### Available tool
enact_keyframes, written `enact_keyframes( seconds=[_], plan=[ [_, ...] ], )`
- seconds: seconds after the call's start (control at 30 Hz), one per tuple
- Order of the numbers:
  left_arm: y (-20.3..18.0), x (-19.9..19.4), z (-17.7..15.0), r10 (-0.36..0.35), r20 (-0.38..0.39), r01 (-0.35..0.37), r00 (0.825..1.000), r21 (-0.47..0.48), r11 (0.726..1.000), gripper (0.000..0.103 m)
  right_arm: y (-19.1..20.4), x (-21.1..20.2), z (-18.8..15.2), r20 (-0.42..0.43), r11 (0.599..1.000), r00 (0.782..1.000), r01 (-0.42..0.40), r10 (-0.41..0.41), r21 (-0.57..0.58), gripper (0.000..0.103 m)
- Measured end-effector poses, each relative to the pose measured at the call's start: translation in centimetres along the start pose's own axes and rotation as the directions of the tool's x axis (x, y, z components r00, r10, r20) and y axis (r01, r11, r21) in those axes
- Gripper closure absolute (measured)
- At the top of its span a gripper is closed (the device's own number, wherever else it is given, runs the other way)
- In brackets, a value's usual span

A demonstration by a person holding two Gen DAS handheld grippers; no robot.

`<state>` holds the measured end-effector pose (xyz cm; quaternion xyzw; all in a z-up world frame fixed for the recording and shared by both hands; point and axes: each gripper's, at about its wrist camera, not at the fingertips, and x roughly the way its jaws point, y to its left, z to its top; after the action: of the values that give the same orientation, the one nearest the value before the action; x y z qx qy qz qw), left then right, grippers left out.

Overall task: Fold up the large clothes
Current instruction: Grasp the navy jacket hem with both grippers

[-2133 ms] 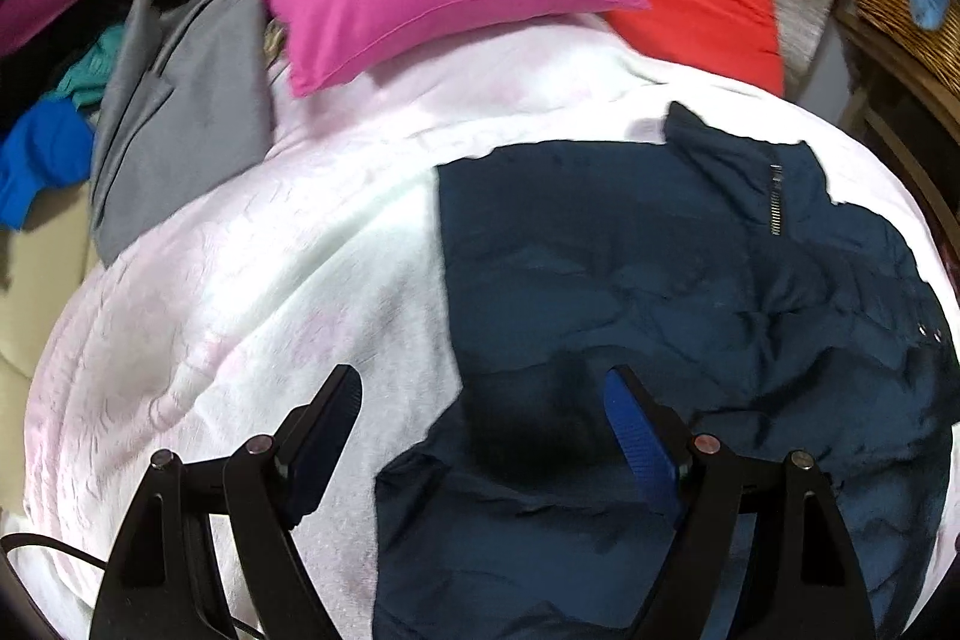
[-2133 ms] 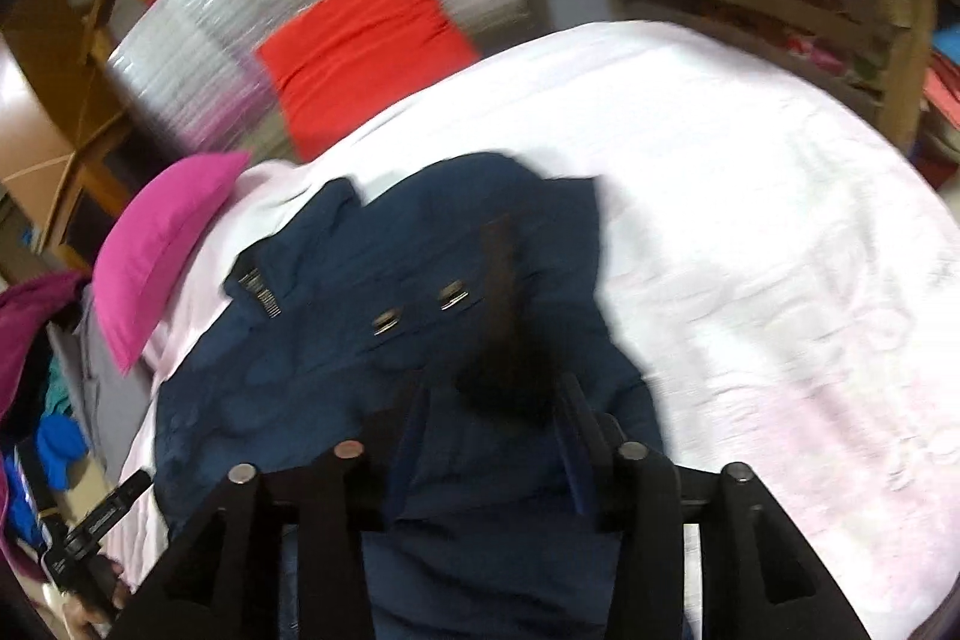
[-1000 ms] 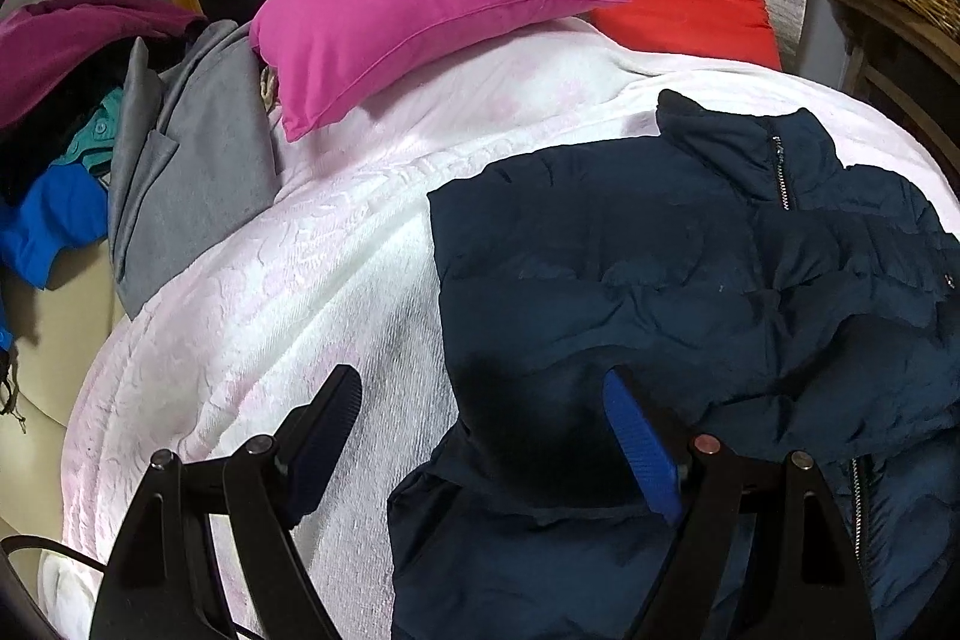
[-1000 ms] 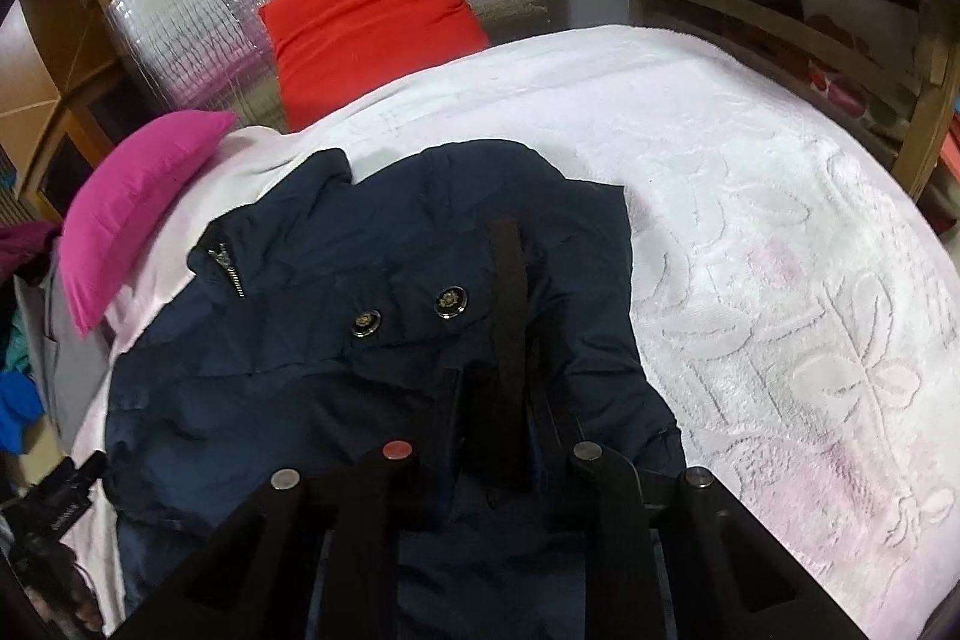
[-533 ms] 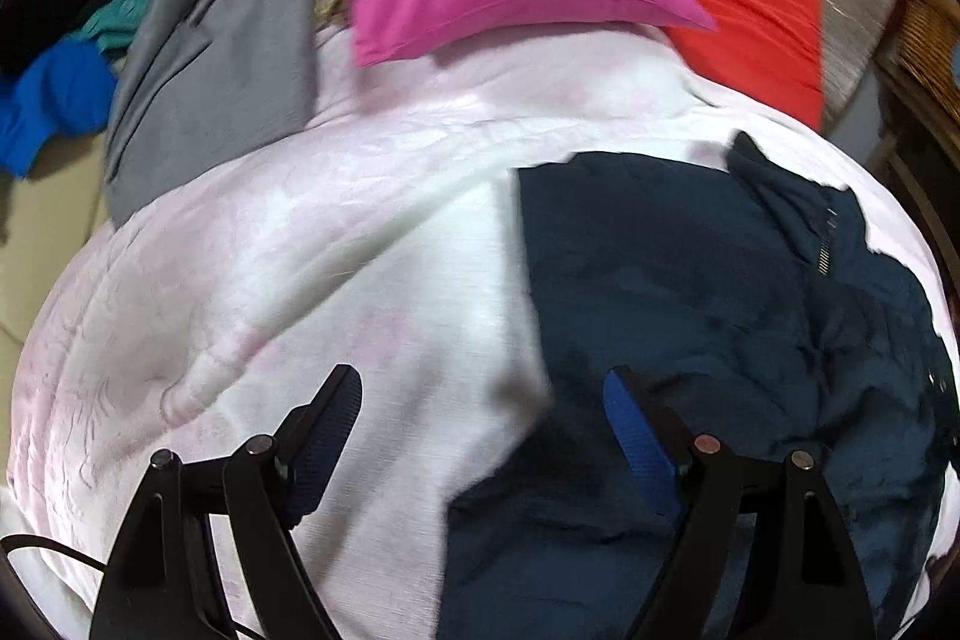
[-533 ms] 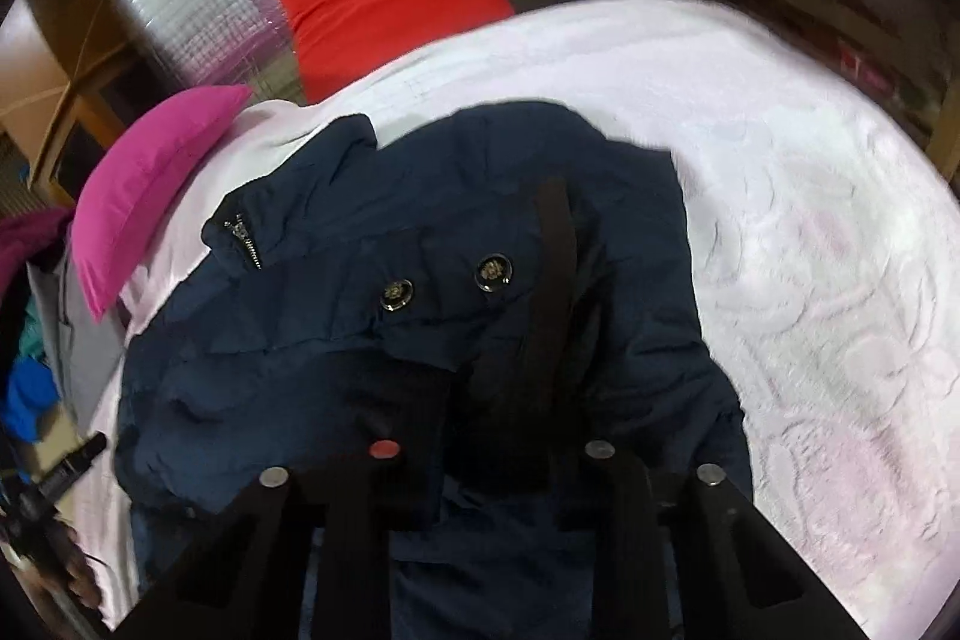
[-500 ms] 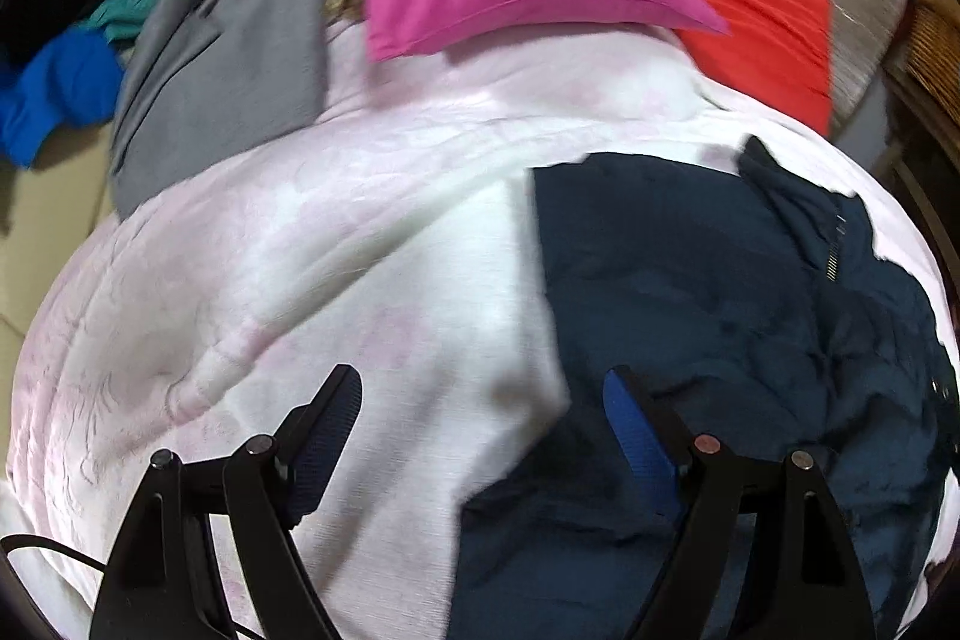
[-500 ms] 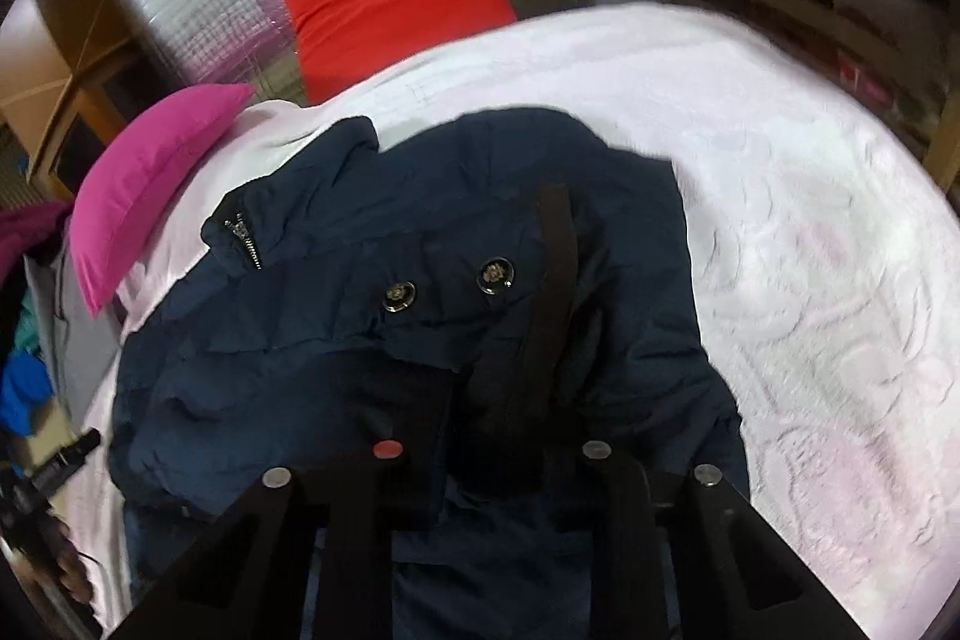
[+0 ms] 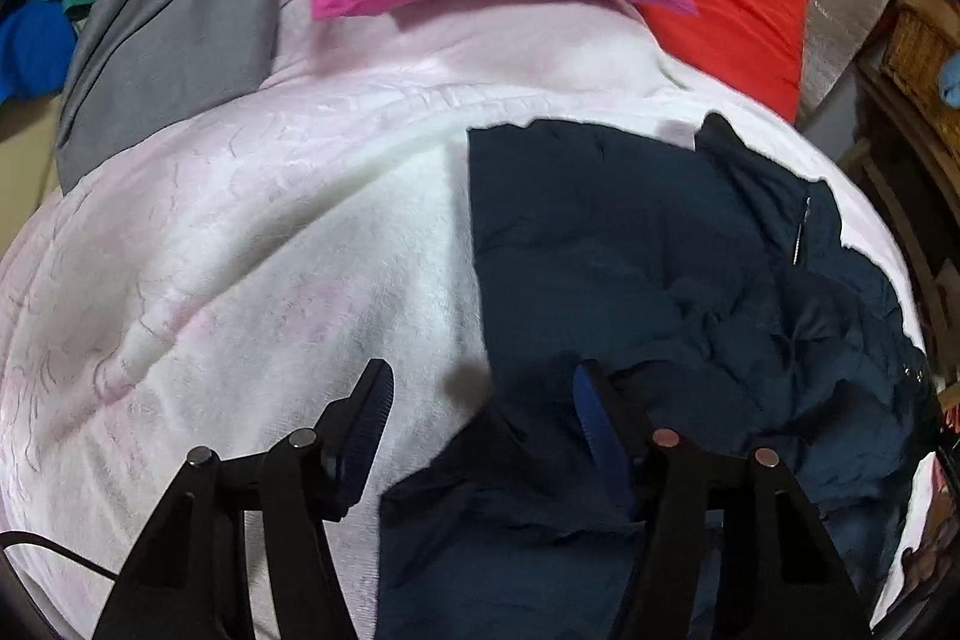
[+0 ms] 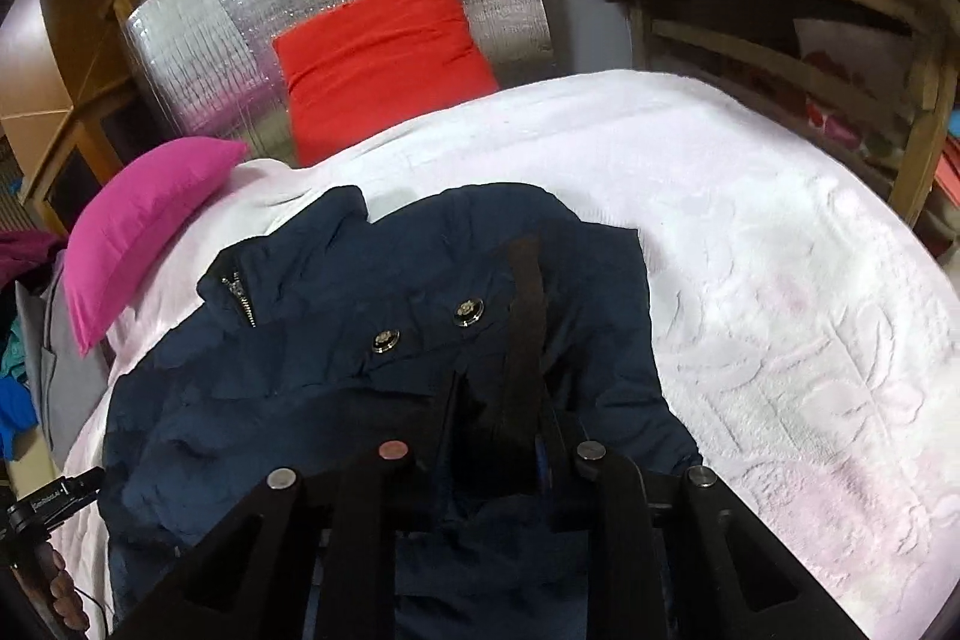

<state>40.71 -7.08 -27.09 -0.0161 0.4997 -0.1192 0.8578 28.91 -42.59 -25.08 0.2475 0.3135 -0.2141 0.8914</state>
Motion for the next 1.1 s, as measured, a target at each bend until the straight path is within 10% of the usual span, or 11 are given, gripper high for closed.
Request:
enact_keyframes(
  seconds=[0.4,0.63,0.9,1.1],
  plan=[
    [-1.1,-0.8,-0.4,0.042,0.005,-0.042,0.999,0.039,0.998,0.039,-2.8,0.3,-0.9,-0.125,0.981,0.987,-0.082,0.105,0.176,0.070],
    [-3.3,-4.6,-1.3,-0.019,0.090,0.009,0.996,0.104,0.995,0.035,-2.2,-3.0,-2.0,-0.096,0.949,0.970,-0.193,0.223,0.249,0.037],
    [-4.9,-2.8,-4.6,-0.311,-0.114,0.311,0.944,-0.015,0.950,0.033,1.6,-0.9,-5.0,-0.211,0.866,0.877,-0.336,0.431,0.371,0.031],
    [-3.7,-0.3,-4.1,-0.343,-0.111,0.322,0.933,-0.171,0.931,0.032,3.5,2.4,-6.7,-0.230,0.801,0.835,-0.345,0.500,0.489,0.031]
  ],
)
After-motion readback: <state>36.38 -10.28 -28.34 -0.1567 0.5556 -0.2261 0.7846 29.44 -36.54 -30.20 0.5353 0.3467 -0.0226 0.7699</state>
